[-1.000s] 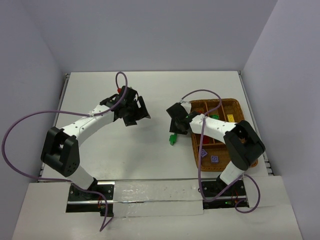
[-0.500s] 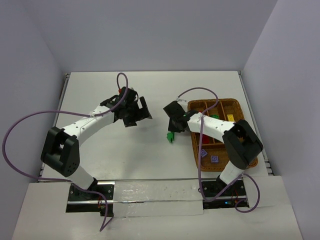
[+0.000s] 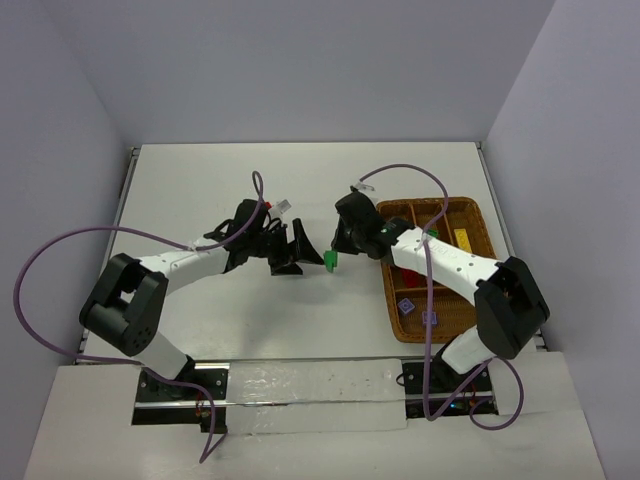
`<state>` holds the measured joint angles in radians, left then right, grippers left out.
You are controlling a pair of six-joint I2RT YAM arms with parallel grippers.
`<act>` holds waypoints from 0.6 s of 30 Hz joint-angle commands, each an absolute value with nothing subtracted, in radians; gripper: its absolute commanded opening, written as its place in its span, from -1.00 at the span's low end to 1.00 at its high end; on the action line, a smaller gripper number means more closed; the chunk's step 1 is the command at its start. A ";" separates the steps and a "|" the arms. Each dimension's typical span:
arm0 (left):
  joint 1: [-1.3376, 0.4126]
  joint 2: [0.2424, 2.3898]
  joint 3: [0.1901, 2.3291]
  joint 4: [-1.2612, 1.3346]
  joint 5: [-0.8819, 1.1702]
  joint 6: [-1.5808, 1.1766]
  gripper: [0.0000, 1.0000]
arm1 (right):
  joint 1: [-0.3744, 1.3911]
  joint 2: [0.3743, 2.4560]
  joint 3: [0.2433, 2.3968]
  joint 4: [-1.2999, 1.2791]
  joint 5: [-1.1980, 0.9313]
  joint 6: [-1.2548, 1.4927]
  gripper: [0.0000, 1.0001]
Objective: Sort the legos into containers by color
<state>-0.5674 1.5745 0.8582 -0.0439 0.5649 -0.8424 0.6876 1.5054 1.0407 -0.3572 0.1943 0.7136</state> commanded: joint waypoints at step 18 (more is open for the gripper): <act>-0.545 1.624 0.865 0.327 0.821 -0.939 0.57 | 0.686 1.366 1.036 -0.245 0.094 0.724 -1.00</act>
